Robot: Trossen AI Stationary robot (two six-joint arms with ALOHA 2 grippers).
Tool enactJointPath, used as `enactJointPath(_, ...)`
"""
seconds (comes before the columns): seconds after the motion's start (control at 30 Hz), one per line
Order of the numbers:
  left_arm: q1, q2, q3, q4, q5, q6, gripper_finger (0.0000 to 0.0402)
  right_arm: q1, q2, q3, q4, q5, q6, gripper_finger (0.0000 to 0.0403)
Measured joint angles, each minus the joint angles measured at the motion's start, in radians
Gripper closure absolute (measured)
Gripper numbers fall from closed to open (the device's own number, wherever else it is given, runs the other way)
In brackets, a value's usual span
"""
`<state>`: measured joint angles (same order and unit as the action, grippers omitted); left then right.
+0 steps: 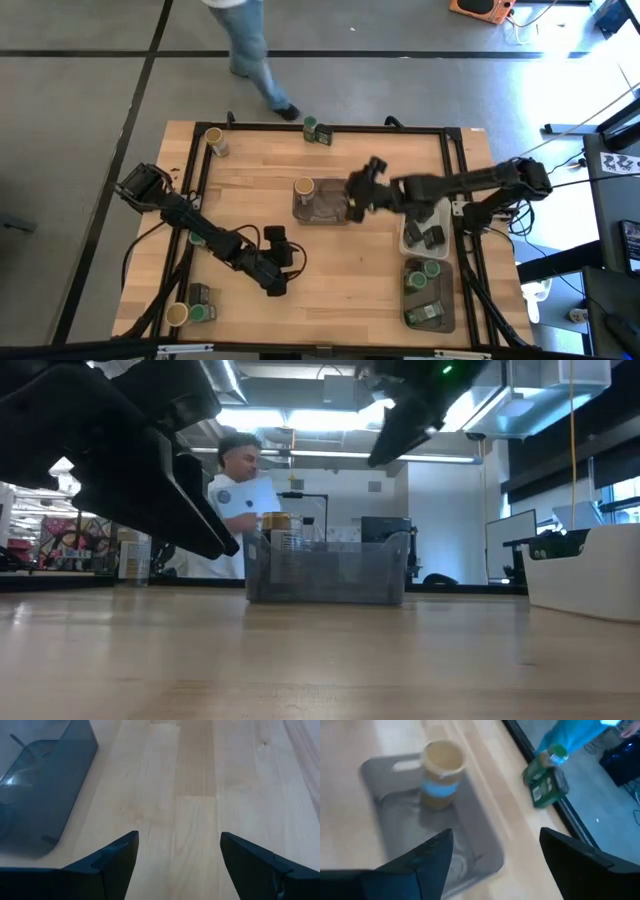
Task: Sort spices by type
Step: Put the top black seasoning can into the white bin
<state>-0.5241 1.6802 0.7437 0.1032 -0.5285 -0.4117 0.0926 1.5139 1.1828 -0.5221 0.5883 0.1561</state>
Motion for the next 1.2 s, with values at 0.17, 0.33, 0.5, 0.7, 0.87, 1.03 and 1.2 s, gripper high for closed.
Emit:
enactJointPath(0.17, 0.001, 0.000, 0.000, -0.020, 0.000, 0.004, 0.0123, -0.180, 0.008, 0.000, 0.134, -0.137, -0.121, 0.0107)
enactJointPath(0.33, 0.001, 0.000, 0.000, -0.012, 0.000, 0.029, 0.0123, -0.336, 0.041, 0.000, 0.243, -0.250, -0.194, 0.0107)
enactJointPath(0.5, 0.012, 0.000, 0.002, 0.017, 0.000, 0.049, 0.0123, -0.474, 0.104, -0.001, 0.358, -0.365, -0.218, 0.0107)
enactJointPath(0.7, 0.036, 0.000, 0.001, 0.006, 0.000, 0.098, 0.0123, -0.601, 0.214, 0.000, 0.552, -0.499, -0.254, 0.0107)
enactJointPath(0.87, 0.062, 0.000, 0.001, 0.006, 0.000, 0.148, 0.0123, -0.681, 0.312, 0.000, 0.690, -0.593, -0.267, 0.0107)
enactJointPath(1.03, 0.106, 0.000, 0.001, -0.014, -0.003, 0.177, 0.0123, -0.728, 0.395, 0.000, 0.785, -0.714, -0.293, 0.0107)
enactJointPath(1.2, 0.146, 0.000, 0.000, -0.020, -0.004, 0.177, 0.0123, -0.737, 0.449, 0.000, 0.821, -0.712, -0.337, 0.0107)
